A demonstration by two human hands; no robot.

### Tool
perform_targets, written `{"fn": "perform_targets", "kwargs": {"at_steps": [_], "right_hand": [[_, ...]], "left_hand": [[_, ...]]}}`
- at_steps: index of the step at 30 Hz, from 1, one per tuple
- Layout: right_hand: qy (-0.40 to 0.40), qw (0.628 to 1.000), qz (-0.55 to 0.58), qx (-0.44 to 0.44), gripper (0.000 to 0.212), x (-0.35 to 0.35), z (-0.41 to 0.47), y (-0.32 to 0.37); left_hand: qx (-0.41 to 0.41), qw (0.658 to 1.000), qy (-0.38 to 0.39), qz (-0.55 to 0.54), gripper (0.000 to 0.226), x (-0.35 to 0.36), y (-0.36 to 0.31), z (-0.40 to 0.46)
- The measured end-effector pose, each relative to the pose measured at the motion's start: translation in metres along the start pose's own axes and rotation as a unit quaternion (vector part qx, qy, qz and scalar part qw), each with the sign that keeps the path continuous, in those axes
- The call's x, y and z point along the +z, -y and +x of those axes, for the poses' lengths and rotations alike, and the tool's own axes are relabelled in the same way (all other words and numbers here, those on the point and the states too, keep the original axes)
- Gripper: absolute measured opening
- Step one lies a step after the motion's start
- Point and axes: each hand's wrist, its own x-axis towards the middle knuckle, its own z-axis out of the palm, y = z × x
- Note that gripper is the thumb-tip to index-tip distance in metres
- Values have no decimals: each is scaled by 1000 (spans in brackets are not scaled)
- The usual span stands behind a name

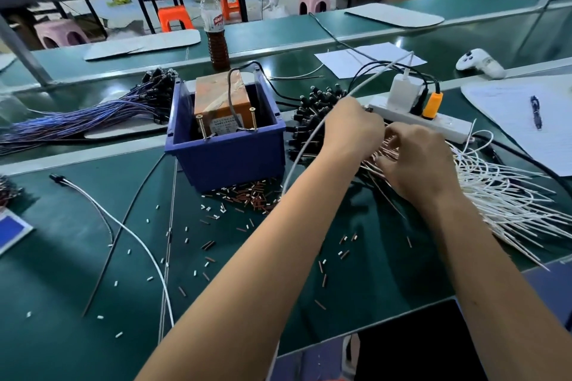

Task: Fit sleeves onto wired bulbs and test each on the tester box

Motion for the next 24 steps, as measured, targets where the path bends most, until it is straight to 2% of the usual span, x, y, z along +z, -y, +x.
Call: {"fn": "perform_targets", "kwargs": {"at_steps": [4, 6, 9, 11, 15, 19, 21, 24], "right_hand": [[-25, 999, 41, 12, 25, -3, 0, 7], [-67, 994, 82, 30, 23, -7, 0, 16], [-153, 981, 116, 24, 12, -13, -4, 43], [-170, 974, 146, -21, 9, -11, -10, 73], [-78, 975, 184, -101, 9, 12, -27, 133], [21, 965, 211, -157, 9, 35, -42, 182], [96, 960, 195, -179, 8, 47, -50, 205], [183, 944, 166, -218, 14, 63, -61, 235]], "left_hand": [[-5, 998, 60, -4, 22, -9, 6, -9], [-12, 995, 94, -39, 28, -19, 11, -13], [-11, 991, 95, -96, 26, -43, 16, -26], [-1, 992, 69, -109, 26, -65, 25, -37], [8, 1000, -28, -1, 30, -121, 55, -58], [-21, 982, -139, 126, 22, -179, 91, -74], [-72, 954, -223, 186, 25, -210, 112, -77], [-176, 873, -339, 302, 26, -257, 149, -72]]}}
